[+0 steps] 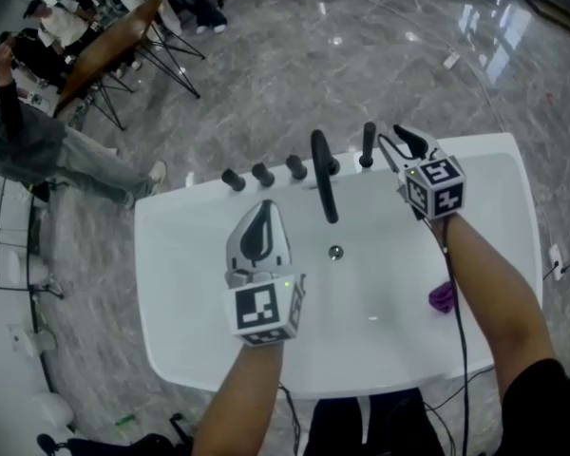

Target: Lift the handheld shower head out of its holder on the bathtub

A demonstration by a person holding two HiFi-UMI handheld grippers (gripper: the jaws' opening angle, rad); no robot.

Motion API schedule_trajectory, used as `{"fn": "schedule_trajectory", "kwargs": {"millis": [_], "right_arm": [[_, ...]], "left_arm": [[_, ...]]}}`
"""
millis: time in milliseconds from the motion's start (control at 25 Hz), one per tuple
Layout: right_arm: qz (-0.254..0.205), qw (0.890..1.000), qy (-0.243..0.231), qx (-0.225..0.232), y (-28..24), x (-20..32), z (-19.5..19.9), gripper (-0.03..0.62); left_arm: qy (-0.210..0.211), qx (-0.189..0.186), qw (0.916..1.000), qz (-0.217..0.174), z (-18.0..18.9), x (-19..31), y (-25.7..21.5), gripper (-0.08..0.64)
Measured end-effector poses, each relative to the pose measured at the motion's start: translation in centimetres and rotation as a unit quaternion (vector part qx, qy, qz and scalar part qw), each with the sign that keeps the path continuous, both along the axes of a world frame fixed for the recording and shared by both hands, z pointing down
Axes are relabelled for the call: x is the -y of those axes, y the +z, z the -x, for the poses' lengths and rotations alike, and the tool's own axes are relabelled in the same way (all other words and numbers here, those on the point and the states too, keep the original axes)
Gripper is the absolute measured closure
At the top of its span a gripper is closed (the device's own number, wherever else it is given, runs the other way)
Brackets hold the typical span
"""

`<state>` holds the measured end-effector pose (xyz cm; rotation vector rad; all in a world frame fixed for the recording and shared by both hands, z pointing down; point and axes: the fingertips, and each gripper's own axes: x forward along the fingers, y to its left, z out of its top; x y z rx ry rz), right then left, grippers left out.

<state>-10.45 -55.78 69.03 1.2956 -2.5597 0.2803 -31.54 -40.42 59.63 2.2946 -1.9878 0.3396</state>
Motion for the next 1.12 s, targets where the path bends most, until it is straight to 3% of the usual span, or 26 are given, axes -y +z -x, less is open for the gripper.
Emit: {"fn": "schedule_trajectory", "kwargs": {"millis": [200,360,680,920,1120], "right_arm": [[0.031,0.999,0.006,-0.014,4.3,1.3,0.5,0.403],[0.041,0.999,0.008,-0.022,7.0,2.2,1.4,0.393],[0.036,0.999,0.026,-0.021,10.4,3.5,2.0,0.374],[0.022,0.999,0.034,0.009,10.6,4.6,2.7,0.374],[0.012,1.000,0.022,0.007,10.9,5.0,3.0,0.374]], "left_arm": [[-0.013,-0.017,0.9998,-0.008,0.1,0.0,0.1,0.551],[-0.016,-0.032,0.9993,0.014,-0.5,-0.6,1.5,0.551],[-0.009,-0.016,0.9997,0.015,-0.1,-1.4,3.5,0.551],[-0.015,-0.013,0.9998,0.010,0.9,0.6,5.2,0.551],[-0.002,-0.005,0.9998,0.021,0.5,3.0,6.9,0.551]]}}
